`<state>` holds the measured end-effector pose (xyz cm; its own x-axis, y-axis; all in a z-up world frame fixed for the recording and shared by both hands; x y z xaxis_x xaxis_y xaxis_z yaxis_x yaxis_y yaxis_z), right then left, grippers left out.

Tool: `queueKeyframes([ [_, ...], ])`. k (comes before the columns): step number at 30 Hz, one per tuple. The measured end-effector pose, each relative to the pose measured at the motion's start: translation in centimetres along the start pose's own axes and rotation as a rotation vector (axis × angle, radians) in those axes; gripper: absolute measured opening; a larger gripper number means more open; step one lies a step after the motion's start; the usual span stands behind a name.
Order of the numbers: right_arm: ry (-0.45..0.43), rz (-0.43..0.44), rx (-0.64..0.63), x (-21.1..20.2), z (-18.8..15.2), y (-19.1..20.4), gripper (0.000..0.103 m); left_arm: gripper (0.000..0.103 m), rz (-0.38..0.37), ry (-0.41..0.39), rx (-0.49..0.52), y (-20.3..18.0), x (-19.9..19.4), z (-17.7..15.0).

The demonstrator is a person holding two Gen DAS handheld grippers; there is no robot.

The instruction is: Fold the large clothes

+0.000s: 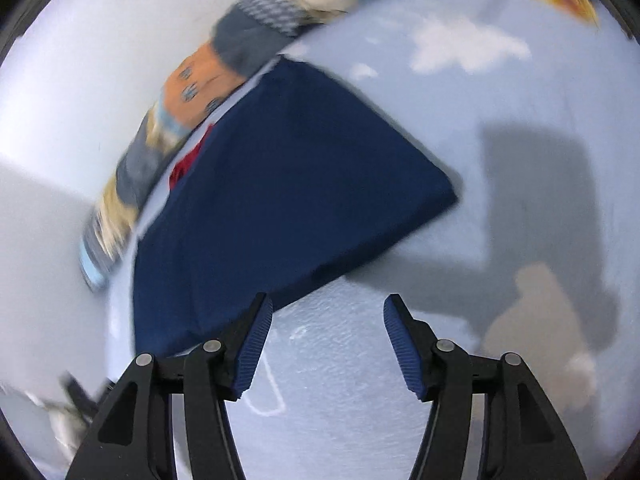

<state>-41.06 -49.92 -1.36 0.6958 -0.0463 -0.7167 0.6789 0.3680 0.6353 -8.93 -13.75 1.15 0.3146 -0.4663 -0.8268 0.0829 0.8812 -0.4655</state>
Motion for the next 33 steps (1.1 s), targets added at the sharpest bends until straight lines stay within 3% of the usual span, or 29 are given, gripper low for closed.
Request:
queueKeyframes([
  [4, -0.003, 0.065, 0.1, 0.4, 0.3, -1.3, 0.062, 0.068, -0.057, -0.012, -0.083, 1.2, 0.8, 0.6],
  [10, -0.022, 0.086, 0.185, 2.4, 1.4, -2.7, 0.062, 0.068, -0.079, -0.061, -0.067, 0.4, 1.8, 1.3],
  [13, -0.053, 0.09, 0.169, 3.2, 2.5, -2.8, 0.062, 0.071, -0.104, -0.073, -0.065, 0.4, 2.6, 2.2],
  [16, -0.086, 0.124, 0.164, 4.4, 3.7, -2.7, 0.062, 0.083, -0.134, -0.098, -0.055, 0.1, 3.1, 2.8],
  [19, -0.119, 0.146, 0.141, 5.6, 4.8, -1.9, 0.062, 0.086, -0.125, -0.131, -0.024, -0.6, 3.7, 3.3],
  [20, -0.12, 0.147, 0.114, 6.2, 5.2, -1.2, 0.054, 0.086, -0.123, -0.15, -0.005, -0.9, 3.8, 3.4],
  [21, -0.124, 0.125, 0.089, 6.5, 5.6, -0.7, 0.045, 0.076, -0.114, -0.167, 0.018, -1.3, 4.0, 3.6],
  [22, -0.121, 0.108, 0.055, 6.9, 6.0, -0.1, 0.025, 0.061, -0.089, -0.179, 0.047, -1.8, 4.2, 3.7],
  [23, -0.115, 0.107, 0.038, 7.2, 6.1, 0.3, 0.022, 0.028, -0.061, -0.189, 0.065, -2.1, 4.4, 3.9],
  [27, -0.144, 0.016, -0.054, 6.4, 6.0, 2.2, 0.016, 0.015, -0.027, -0.221, 0.057, -2.4, 4.2, 3.9],
  [33, -0.2, -0.073, -0.216, 4.1, 4.8, 5.1, 0.011, 0.009, 0.004, -0.269, 0.165, -3.7, 1.8, 3.3],
])
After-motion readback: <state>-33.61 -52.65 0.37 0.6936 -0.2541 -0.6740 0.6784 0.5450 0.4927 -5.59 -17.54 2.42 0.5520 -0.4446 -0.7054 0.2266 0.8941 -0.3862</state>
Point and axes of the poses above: each gripper's, at about its wrist camera, not at the fingertips, and x roughly the way its jaws point, y to its left, z to its top, the point moved 1 cm from there along x, roughly the way its jaws point, and after that the axes turned 2 degrees about z, right-handed, at the moved point
